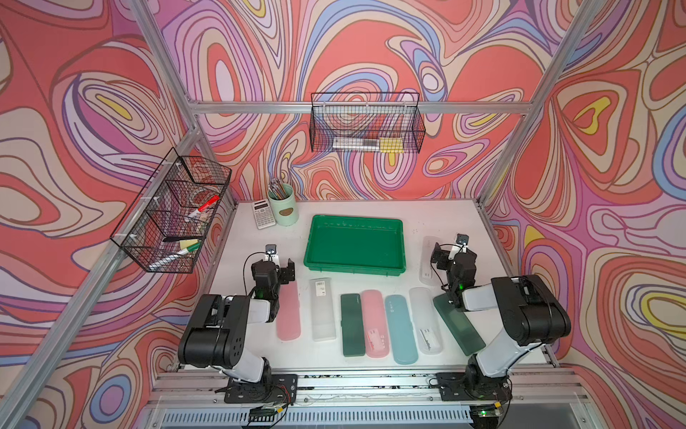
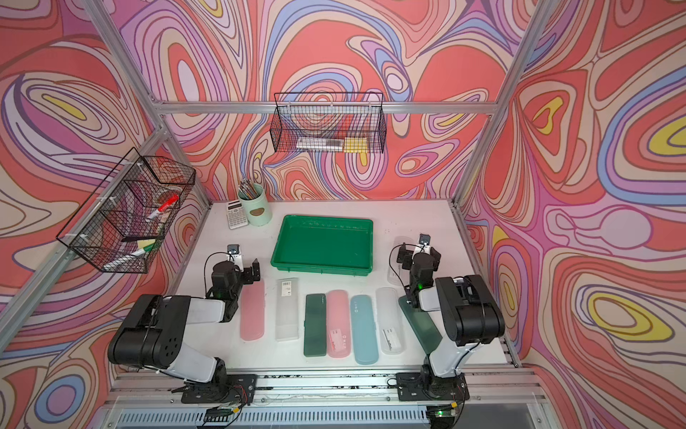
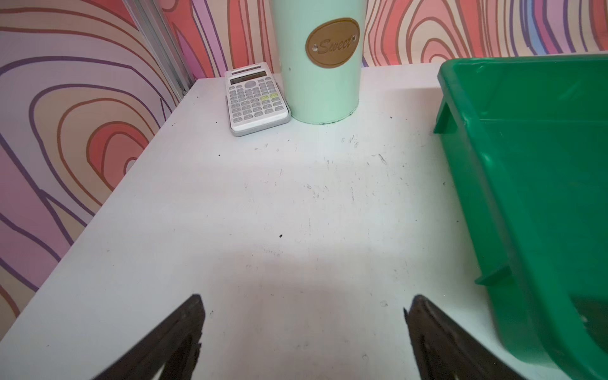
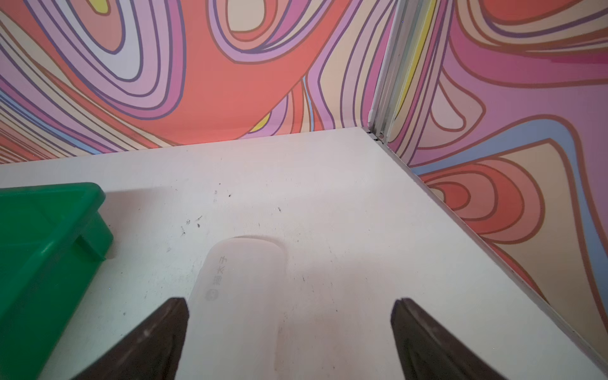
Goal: Put the pencil case into the storage box
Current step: Pick up the pencil case from the center of the board.
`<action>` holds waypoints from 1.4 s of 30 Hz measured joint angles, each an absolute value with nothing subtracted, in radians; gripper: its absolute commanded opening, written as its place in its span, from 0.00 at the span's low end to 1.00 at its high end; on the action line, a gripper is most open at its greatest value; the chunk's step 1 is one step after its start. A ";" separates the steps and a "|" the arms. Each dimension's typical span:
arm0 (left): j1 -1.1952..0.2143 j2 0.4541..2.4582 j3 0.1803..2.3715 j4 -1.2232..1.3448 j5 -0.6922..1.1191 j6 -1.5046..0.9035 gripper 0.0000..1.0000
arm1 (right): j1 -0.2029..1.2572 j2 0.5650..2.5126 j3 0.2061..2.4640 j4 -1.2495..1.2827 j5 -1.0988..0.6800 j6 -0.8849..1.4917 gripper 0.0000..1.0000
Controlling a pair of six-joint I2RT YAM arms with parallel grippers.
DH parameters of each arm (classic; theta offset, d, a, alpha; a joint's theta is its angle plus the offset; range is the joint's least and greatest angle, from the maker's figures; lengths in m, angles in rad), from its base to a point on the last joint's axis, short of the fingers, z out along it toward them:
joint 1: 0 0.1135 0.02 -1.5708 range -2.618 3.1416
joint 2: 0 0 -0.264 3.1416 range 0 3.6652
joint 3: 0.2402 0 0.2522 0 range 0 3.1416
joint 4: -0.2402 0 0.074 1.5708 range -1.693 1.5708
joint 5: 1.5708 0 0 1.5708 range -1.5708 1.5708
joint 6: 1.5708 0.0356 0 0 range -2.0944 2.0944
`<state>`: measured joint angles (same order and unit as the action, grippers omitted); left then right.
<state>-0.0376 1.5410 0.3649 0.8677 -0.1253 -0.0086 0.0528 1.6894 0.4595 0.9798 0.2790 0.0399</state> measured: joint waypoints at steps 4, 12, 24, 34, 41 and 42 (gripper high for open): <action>-0.038 1.541 0.365 0.868 -0.125 -0.009 0.99 | 0.053 1.689 0.459 0.980 0.279 0.040 0.98; -0.038 1.541 0.365 0.868 -0.125 -0.008 0.99 | 0.053 1.689 0.459 0.980 0.279 0.040 0.98; -0.038 1.541 0.365 0.868 -0.125 -0.009 0.99 | 0.053 1.689 0.459 0.980 0.279 0.040 0.98; -0.054 1.265 0.444 0.567 -0.331 -0.113 0.99 | 0.054 1.578 0.621 0.592 0.303 0.084 0.98; -0.056 1.111 0.649 0.233 -0.310 -0.364 0.99 | 0.054 1.438 0.885 0.139 0.224 0.280 0.97; -0.057 1.114 0.667 0.196 -0.288 -0.392 0.99 | 0.054 1.427 0.891 0.088 0.201 0.306 0.97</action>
